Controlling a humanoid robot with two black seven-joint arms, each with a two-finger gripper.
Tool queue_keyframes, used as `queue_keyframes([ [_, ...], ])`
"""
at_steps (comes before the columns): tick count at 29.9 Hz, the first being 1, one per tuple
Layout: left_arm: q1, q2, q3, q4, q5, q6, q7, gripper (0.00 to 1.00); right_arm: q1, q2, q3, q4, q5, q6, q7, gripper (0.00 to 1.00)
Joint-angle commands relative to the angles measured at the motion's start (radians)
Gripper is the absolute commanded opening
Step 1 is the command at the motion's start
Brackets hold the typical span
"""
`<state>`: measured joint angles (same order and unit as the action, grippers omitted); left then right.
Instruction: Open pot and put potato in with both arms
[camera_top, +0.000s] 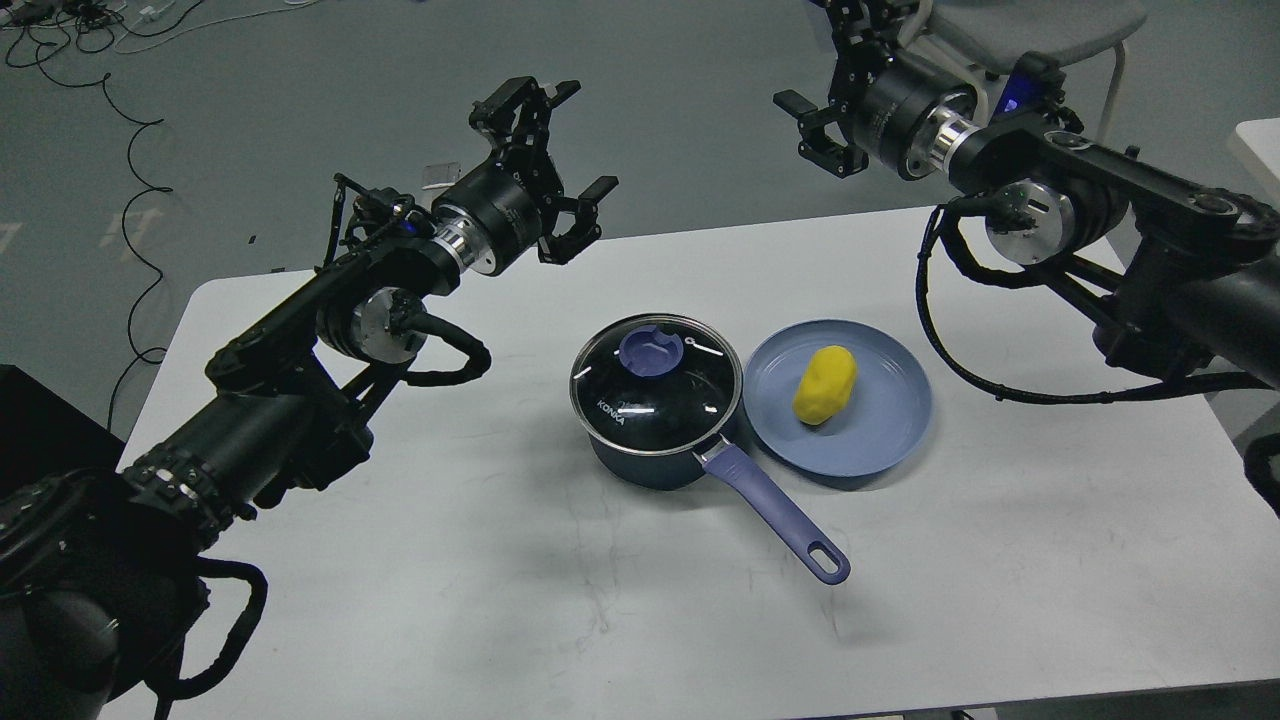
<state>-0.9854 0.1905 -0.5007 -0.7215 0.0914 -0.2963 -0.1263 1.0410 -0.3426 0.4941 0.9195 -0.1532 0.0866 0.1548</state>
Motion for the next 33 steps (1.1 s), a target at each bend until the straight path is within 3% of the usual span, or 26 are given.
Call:
queue_keyframes([
  [1,0.002,-0.013,0.002,0.000,0.002,0.012,0.001,0.98,-0.001,0.001,0.000,0.001,0.000,-0.001,0.000,1.00],
  [18,0.002,-0.022,0.008,0.016,0.007,0.034,-0.013,0.98,-0.030,0.008,-0.002,0.001,-0.003,-0.007,0.000,1.00],
  [33,0.002,-0.013,0.014,0.017,0.013,0.069,-0.001,0.98,-0.056,0.039,-0.002,0.002,-0.035,-0.034,-0.009,1.00],
])
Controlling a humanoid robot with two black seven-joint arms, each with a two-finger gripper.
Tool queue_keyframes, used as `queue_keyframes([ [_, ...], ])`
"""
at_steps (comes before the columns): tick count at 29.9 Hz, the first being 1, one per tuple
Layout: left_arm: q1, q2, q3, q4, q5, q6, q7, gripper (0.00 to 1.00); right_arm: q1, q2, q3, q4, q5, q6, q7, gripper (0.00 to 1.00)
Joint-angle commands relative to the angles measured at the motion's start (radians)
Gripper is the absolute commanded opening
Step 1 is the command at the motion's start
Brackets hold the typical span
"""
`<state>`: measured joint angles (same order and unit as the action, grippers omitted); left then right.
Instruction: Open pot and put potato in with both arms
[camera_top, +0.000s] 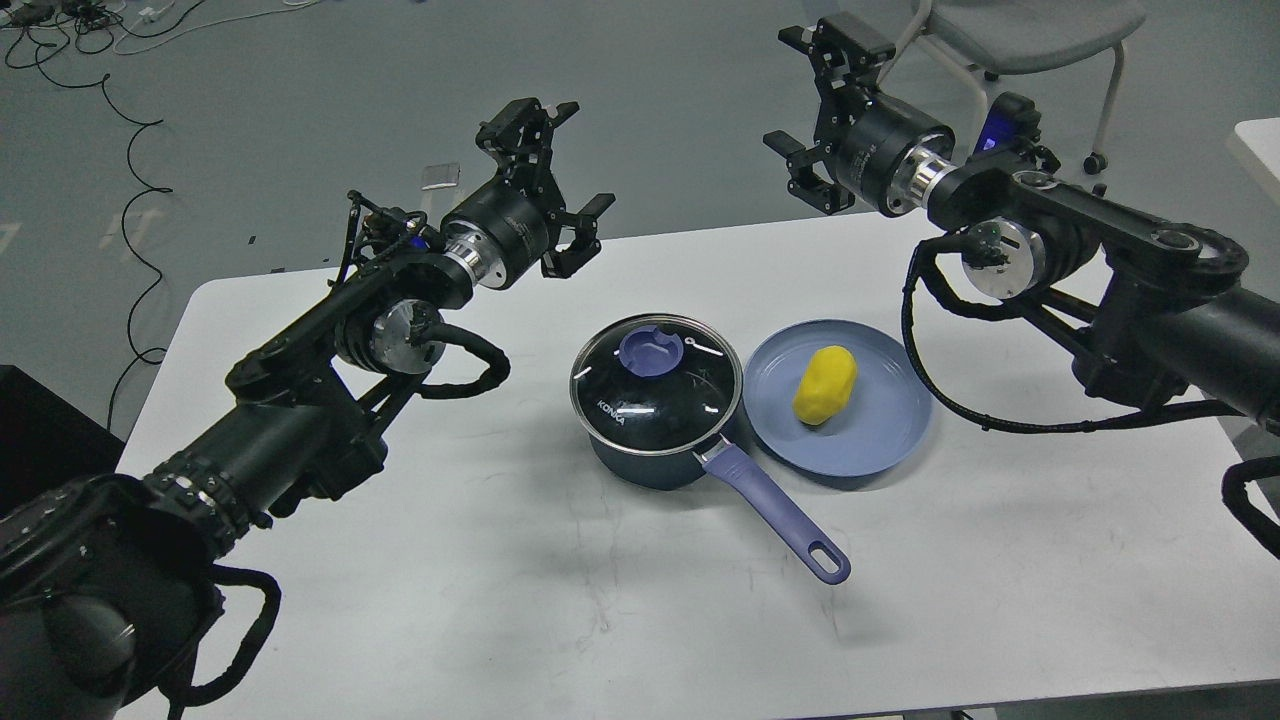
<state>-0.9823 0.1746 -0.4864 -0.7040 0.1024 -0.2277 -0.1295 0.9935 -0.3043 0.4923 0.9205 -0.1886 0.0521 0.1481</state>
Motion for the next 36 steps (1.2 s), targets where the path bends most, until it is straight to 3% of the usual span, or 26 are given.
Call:
queue_keyframes([
  [1,0.002,0.005,0.000,0.000,0.002,0.001,0.002,0.98,-0.009,0.001,0.000,0.001,0.000,0.000,-0.002,1.00],
  [20,0.002,0.028,0.000,0.000,0.003,-0.007,0.004,0.98,-0.049,-0.001,0.000,0.009,0.000,0.011,-0.056,1.00],
  [24,0.002,0.026,0.000,0.000,0.003,-0.007,0.002,0.98,-0.059,-0.004,0.002,0.015,0.001,0.014,-0.087,1.00],
  [31,-0.024,0.026,0.005,0.000,0.016,0.001,0.004,0.98,-0.062,-0.010,0.003,0.015,0.001,0.015,-0.087,1.00],
  [36,-0.094,0.069,0.098,-0.032,0.308,0.068,-0.002,0.98,-0.062,-0.019,0.006,0.014,0.001,0.015,-0.087,1.00],
])
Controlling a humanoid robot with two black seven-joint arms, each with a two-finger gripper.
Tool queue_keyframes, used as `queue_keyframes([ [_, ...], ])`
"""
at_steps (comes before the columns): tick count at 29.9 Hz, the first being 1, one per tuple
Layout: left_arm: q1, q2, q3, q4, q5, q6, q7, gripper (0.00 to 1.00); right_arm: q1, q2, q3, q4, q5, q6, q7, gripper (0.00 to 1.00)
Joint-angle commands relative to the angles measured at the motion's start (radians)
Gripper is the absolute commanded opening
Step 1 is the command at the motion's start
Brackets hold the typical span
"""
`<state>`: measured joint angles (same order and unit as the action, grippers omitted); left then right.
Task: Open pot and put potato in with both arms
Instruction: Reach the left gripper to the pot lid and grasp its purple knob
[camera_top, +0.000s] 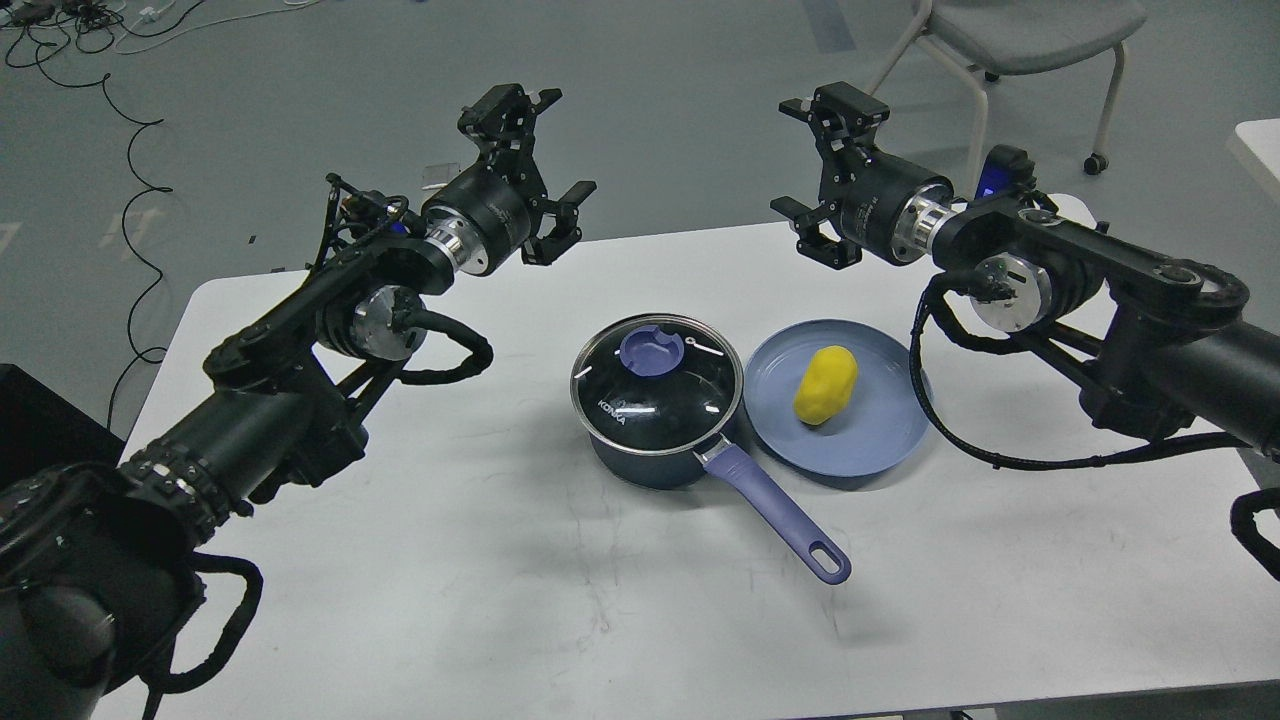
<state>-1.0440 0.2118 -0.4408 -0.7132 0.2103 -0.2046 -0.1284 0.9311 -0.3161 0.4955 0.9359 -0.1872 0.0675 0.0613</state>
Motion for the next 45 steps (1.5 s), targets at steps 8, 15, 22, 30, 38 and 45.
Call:
queue_keyframes([
  [8,-0.036,0.219,0.065,-0.343,0.810,0.122,-0.007,0.98,-0.002,-0.058,0.023,-0.003,0.003,0.002,0.002,1.00],
  [15,-0.004,0.322,0.138,-0.522,1.147,0.235,-0.017,0.98,-0.075,-0.103,0.123,-0.005,0.011,0.077,0.005,1.00],
  [22,0.041,0.339,0.271,-0.540,1.521,0.478,-0.085,0.98,-0.150,-0.118,0.181,-0.006,0.012,0.084,0.008,1.00],
  [30,0.133,0.324,0.287,-0.539,1.669,0.481,-0.125,0.97,-0.163,-0.121,0.190,-0.014,0.015,0.083,0.009,1.00],
  [38,0.214,0.261,0.287,-0.505,1.741,0.482,-0.132,0.97,-0.164,-0.133,0.190,-0.016,0.015,0.081,0.009,1.00],
  [45,0.214,0.215,0.287,-0.436,1.741,0.482,-0.143,0.97,-0.172,-0.147,0.187,-0.016,0.015,0.081,0.009,1.00],
])
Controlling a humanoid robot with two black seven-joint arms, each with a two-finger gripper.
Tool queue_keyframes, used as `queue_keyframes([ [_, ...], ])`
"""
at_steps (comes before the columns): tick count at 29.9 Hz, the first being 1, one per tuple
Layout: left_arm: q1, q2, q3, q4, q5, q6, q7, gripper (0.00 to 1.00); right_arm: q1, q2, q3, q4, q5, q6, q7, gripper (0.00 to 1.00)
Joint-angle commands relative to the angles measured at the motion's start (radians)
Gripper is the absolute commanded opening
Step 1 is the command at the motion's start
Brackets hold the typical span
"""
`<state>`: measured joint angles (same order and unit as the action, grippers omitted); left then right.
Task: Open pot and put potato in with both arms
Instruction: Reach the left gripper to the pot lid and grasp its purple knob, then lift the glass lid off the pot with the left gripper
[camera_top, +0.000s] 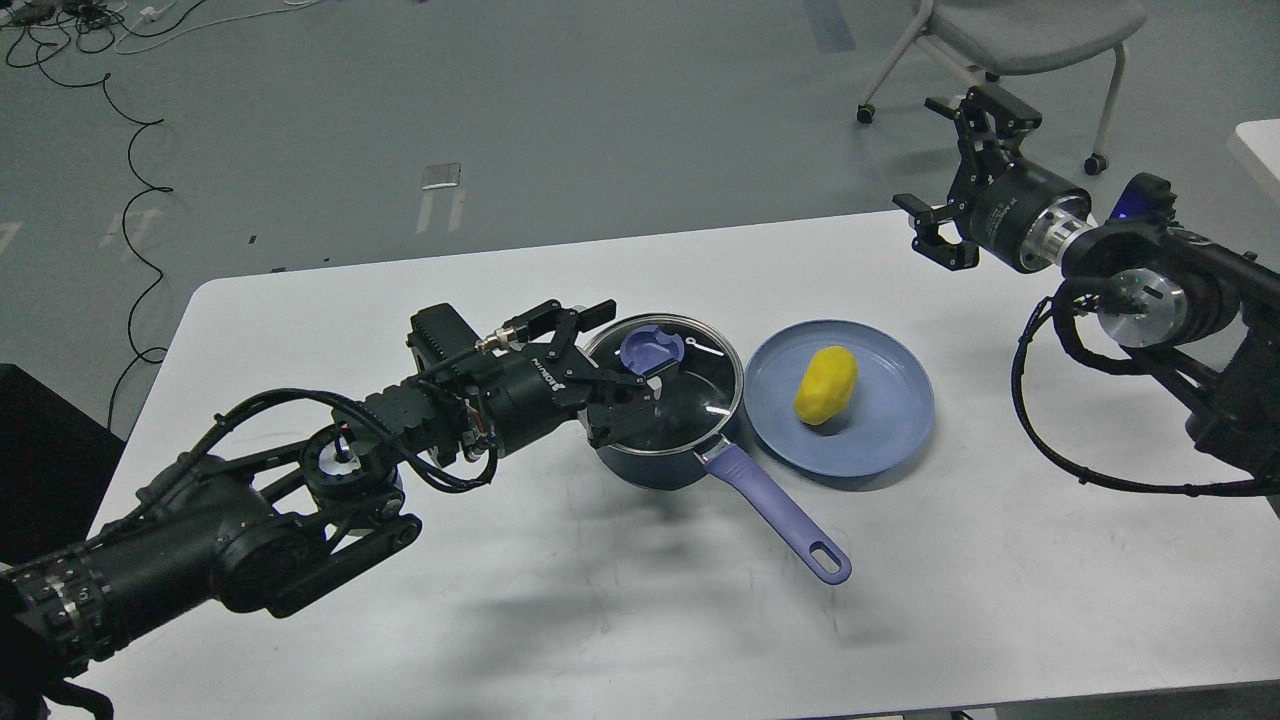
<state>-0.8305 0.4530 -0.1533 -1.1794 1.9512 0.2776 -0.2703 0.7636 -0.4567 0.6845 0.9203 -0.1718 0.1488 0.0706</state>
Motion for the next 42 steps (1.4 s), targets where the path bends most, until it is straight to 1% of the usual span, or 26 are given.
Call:
queue_keyframes([
  [1,0.001,-0.034,0.000,0.043,0.000,0.000,-0.001,0.97,-0.004,-0.010,-0.002,0.002,0.000,0.000,-0.002,1.00],
  [5,0.001,-0.077,0.004,0.095,0.000,0.000,-0.015,0.97,-0.004,-0.016,-0.002,0.002,0.000,0.002,-0.002,1.00],
  [7,-0.001,-0.080,0.008,0.099,0.000,-0.001,-0.021,0.97,-0.004,-0.033,-0.003,0.002,0.000,0.003,-0.002,1.00],
  [17,-0.006,-0.085,0.008,0.145,0.002,-0.001,-0.021,0.97,-0.006,-0.056,-0.002,0.002,0.000,0.003,-0.002,1.00],
  [19,-0.005,-0.091,0.008,0.159,0.002,-0.001,-0.029,0.97,-0.006,-0.056,-0.002,0.003,0.000,0.003,-0.002,1.00],
  [20,-0.002,-0.091,0.008,0.161,0.002,-0.001,-0.047,0.97,-0.006,-0.056,-0.002,0.003,0.000,0.003,-0.002,1.00],
  [21,0.001,-0.091,0.008,0.161,0.002,-0.001,-0.076,0.97,-0.006,-0.056,-0.002,0.003,0.000,0.003,-0.002,1.00],
  [22,0.001,-0.091,0.008,0.161,0.002,-0.001,-0.076,0.97,-0.006,-0.056,-0.002,0.003,0.000,0.003,-0.002,1.00],
  [23,0.004,-0.091,0.008,0.161,0.002,-0.001,-0.095,0.97,-0.006,-0.056,-0.002,0.003,0.000,0.003,-0.002,1.00],
  [24,0.004,-0.091,0.008,0.161,0.002,-0.001,-0.099,0.97,-0.006,-0.056,-0.002,0.003,0.000,0.003,-0.002,1.00],
  [30,0.001,-0.091,0.008,0.161,0.002,-0.001,-0.106,0.97,-0.006,-0.056,-0.003,0.000,0.000,0.003,-0.002,1.00],
  [31,-0.001,-0.091,0.008,0.161,0.002,-0.001,-0.107,0.96,-0.006,-0.056,-0.005,0.000,0.000,0.003,-0.002,1.00],
  [33,-0.005,-0.092,0.009,0.170,0.002,-0.001,-0.109,0.89,-0.006,-0.056,-0.003,0.000,0.000,0.003,-0.002,1.00],
  [37,-0.010,-0.100,0.029,0.195,0.000,0.000,-0.109,0.86,-0.006,-0.056,-0.003,0.000,0.000,0.003,-0.002,1.00],
  [42,-0.010,-0.105,0.035,0.198,0.002,0.000,-0.109,0.86,-0.006,-0.056,-0.002,0.000,0.000,0.005,-0.002,1.00],
])
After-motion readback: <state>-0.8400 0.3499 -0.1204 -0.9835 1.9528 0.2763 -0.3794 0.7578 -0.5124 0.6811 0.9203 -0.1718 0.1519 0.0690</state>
